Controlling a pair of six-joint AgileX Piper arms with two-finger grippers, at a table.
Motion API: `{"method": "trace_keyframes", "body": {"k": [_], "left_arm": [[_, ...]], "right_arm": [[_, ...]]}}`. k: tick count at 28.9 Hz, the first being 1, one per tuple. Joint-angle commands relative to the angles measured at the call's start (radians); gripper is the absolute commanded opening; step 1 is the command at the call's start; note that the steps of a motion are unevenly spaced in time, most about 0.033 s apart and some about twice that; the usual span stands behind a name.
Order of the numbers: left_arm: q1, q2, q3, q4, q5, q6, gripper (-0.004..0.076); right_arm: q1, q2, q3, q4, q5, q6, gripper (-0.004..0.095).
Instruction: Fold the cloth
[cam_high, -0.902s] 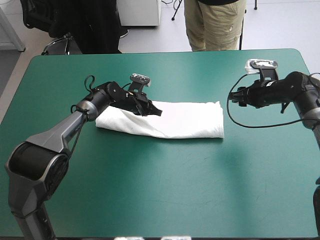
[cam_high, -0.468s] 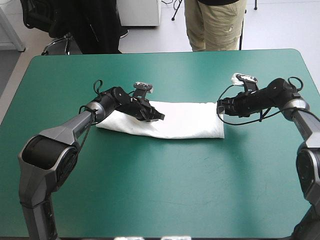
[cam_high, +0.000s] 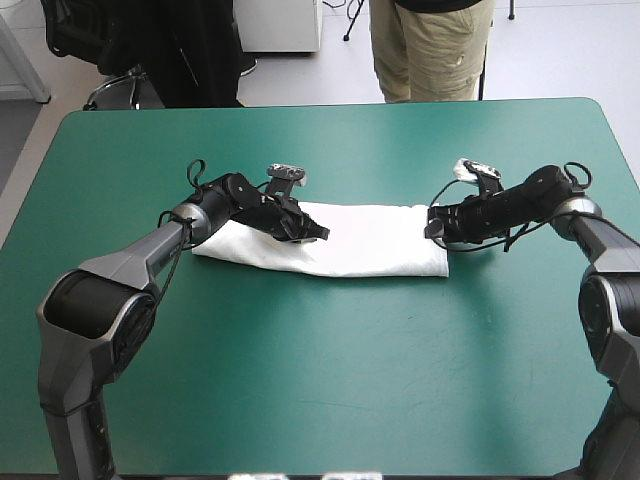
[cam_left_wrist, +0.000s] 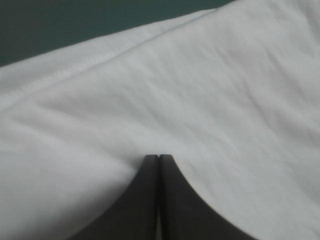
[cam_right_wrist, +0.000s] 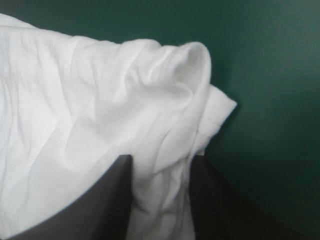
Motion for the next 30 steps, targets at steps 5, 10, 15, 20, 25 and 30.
{"method": "trace_keyframes", "body": {"k": [5, 10, 15, 20, 25, 30], "left_arm": [[-0.006, -0.036, -0.021, -0.021, -0.014, -0.004, -0.0009], [-0.006, -0.042, -0.021, -0.021, -0.038, -0.004, -0.0009], [-0.004, -0.051, -0.021, -0.013, -0.064, -0.001, -0.0009], [0.036, -0.171, -0.051, 0.026, -0.087, 0.003, -0.0009], [0.125, -0.388, -0.119, 0.199, 0.039, -0.017, -0.0009], [0.228, -0.634, -0.172, 0.355, 0.234, -0.091, -0.0009]], "right_arm": [[-0.003, -0.031, -0.024, 0.03, 0.045, -0.088, -0.0007], [-0.003, -0.102, -0.07, 0.086, 0.043, -0.1, -0.0007], [0.013, -0.17, -0.172, 0.113, 0.091, -0.095, -0.0007], [0.108, -0.179, -0.289, 0.001, 0.135, 0.007, -0.0007], [0.281, -0.179, -0.392, -0.143, 0.078, 0.115, -0.0007], [0.479, -0.091, -0.579, -0.276, 0.029, 0.236, -0.0007]]}}
